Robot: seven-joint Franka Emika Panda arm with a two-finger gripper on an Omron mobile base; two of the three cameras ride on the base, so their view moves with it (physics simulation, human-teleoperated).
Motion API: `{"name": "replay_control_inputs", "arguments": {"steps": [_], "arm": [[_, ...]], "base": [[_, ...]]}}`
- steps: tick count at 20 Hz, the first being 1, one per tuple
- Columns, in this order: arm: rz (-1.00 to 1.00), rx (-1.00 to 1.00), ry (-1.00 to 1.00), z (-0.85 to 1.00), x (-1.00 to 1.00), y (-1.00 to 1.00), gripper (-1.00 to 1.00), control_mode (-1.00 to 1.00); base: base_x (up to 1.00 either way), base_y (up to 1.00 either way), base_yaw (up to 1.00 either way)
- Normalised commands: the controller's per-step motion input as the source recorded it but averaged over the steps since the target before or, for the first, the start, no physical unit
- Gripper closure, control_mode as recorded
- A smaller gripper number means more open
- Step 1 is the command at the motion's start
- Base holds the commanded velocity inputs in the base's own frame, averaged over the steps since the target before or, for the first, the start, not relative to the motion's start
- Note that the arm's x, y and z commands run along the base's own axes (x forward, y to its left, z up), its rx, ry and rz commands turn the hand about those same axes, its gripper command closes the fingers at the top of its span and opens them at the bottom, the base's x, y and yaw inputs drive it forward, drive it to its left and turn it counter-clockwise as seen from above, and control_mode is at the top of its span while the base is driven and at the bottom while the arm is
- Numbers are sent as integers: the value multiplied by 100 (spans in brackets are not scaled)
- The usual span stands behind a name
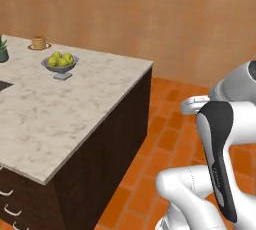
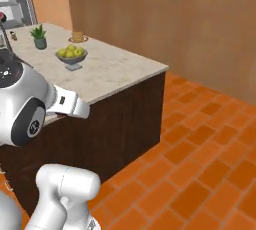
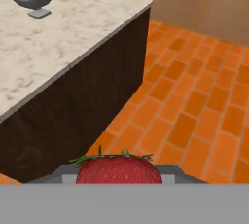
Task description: Take the strawberry from the fridge and place it on top of the pancake, located on the dining counter.
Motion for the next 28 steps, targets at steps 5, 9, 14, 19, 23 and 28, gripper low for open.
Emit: {"name": "replay_control_inputs", "arguments": {"steps": [5,9,14,19,23,28], "arm": [[0,0,0,0,0,0,100,100],[0,0,0,0,0,0,100,100],[0,0,0,0,0,0,100,100],[0,0,0,0,0,0,100,100],[0,0,0,0,0,0,100,100],[0,0,0,0,0,0,100,100]], "base": [[53,-100,49],[56,-100,50],[55,-100,50],[51,-99,55],[45,-100,54],[46,-100,54]]}}
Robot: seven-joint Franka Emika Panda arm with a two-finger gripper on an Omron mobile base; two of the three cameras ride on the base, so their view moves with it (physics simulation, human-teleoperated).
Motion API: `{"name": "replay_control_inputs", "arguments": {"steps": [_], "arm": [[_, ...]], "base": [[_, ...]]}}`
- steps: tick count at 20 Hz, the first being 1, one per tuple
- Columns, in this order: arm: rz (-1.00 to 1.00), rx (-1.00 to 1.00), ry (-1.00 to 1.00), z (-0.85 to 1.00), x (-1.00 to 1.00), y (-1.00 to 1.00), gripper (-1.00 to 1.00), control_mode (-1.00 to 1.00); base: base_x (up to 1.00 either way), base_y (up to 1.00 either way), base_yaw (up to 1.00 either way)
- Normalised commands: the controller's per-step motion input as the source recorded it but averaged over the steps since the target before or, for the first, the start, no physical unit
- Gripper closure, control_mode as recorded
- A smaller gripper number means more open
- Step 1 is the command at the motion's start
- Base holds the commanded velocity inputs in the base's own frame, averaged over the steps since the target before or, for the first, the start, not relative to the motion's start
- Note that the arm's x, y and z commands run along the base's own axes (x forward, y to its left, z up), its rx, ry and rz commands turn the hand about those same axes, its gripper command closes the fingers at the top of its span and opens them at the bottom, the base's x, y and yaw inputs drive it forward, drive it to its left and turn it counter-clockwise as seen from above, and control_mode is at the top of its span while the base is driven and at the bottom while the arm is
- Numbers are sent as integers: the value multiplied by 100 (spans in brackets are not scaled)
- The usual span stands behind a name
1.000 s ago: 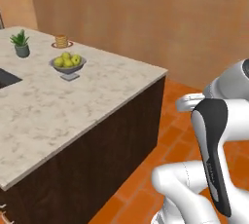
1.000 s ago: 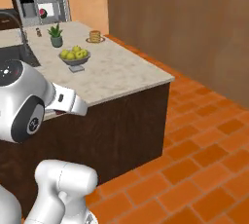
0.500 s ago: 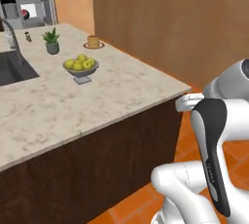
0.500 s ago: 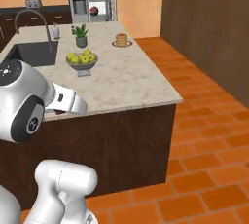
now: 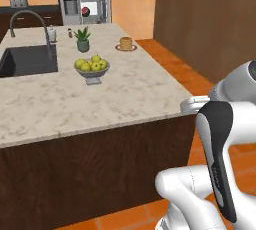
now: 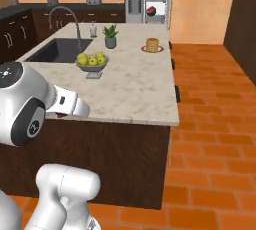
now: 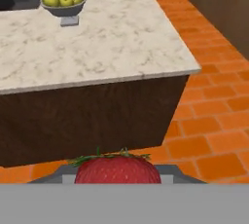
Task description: Take the strawberry from the fridge and place it on top of the pancake, located on the dining counter.
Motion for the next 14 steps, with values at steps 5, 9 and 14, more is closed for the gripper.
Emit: {"name": "replay_control_inputs", "arguments": {"steps": [5,9,14], "arm": [[0,0,0,0,0,0,100,100],[0,0,0,0,0,0,100,100],[0,0,0,0,0,0,100,100]], "base": [[20,-100,51],[12,-100,50],[10,-100,51]]}}
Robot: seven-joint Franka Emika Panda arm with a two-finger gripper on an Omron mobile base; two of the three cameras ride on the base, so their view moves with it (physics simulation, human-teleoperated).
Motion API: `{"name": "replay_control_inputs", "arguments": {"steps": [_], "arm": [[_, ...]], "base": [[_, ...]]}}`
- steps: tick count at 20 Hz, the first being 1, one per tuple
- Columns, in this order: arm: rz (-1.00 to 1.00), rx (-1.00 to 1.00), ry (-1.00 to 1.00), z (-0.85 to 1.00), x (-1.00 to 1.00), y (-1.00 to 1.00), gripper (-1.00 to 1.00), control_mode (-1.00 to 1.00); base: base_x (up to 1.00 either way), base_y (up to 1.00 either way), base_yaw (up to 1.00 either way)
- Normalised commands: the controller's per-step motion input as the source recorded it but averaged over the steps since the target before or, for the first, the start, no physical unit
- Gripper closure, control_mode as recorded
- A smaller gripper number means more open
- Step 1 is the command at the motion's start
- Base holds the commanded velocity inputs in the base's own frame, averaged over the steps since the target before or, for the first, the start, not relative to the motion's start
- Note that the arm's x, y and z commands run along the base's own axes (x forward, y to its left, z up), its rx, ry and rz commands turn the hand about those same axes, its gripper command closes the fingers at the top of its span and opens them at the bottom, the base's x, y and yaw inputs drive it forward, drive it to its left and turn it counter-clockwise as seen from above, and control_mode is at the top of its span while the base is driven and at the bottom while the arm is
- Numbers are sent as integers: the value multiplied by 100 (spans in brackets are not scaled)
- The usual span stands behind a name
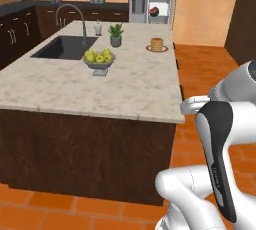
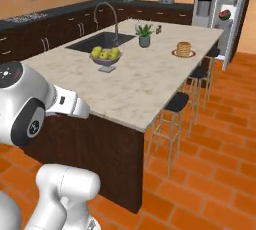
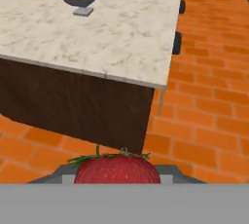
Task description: Take the strawberry from the fridge and place it on top of the pancake, located on the dining counter.
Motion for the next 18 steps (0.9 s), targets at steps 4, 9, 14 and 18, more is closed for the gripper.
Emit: {"name": "replay_control_inputs", "arguments": {"steps": [4,9,14,18], "arm": [[0,0,0,0,0,0,100,100],[0,0,0,0,0,0,100,100],[0,0,0,0,0,0,100,100],[0,0,0,0,0,0,100,100]], "base": [[8,-100,52],[0,-100,54],[0,-100,54],[4,-100,56]]}}
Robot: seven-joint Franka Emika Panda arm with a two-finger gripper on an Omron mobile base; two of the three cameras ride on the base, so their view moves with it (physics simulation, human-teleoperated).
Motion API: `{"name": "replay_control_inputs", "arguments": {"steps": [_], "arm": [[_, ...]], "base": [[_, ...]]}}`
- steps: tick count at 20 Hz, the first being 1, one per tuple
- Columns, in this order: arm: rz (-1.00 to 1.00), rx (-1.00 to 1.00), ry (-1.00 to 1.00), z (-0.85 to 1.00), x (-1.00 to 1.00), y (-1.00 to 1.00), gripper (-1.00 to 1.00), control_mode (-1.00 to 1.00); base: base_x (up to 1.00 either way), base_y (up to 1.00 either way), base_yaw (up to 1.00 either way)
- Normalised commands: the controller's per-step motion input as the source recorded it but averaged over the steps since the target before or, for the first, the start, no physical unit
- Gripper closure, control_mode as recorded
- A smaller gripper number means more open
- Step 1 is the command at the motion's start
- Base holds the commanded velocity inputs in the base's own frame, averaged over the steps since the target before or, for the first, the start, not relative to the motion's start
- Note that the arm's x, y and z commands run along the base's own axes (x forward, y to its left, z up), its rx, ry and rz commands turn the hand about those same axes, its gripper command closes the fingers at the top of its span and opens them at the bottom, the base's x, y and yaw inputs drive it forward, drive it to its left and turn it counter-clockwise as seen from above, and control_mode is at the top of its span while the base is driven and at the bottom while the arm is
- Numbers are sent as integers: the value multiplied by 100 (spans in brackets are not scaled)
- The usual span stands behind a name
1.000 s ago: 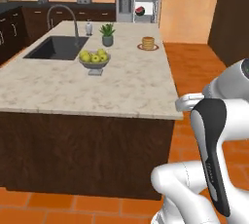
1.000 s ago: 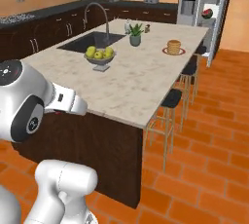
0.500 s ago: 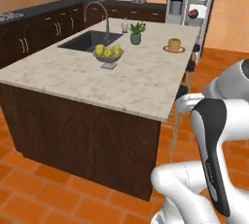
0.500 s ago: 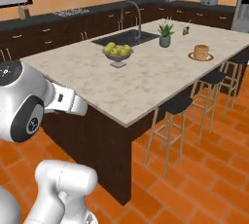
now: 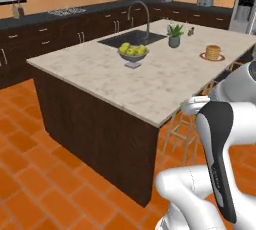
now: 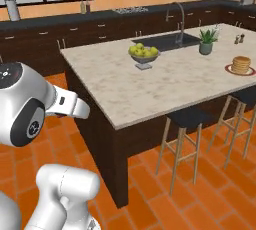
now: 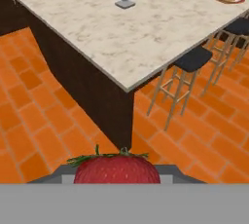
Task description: Take the strawberry from the fridge and place it on top of the pancake, located on the dining counter.
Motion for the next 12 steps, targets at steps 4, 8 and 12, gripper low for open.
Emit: {"name": "replay_control_inputs", "arguments": {"steps": [4,8,12], "arm": [[0,0,0,0,0,0,100,100],[0,0,0,0,0,0,100,100],[0,0,0,0,0,0,100,100]], "base": [[15,-100,57],[8,-100,56],[0,-99,55]]}}
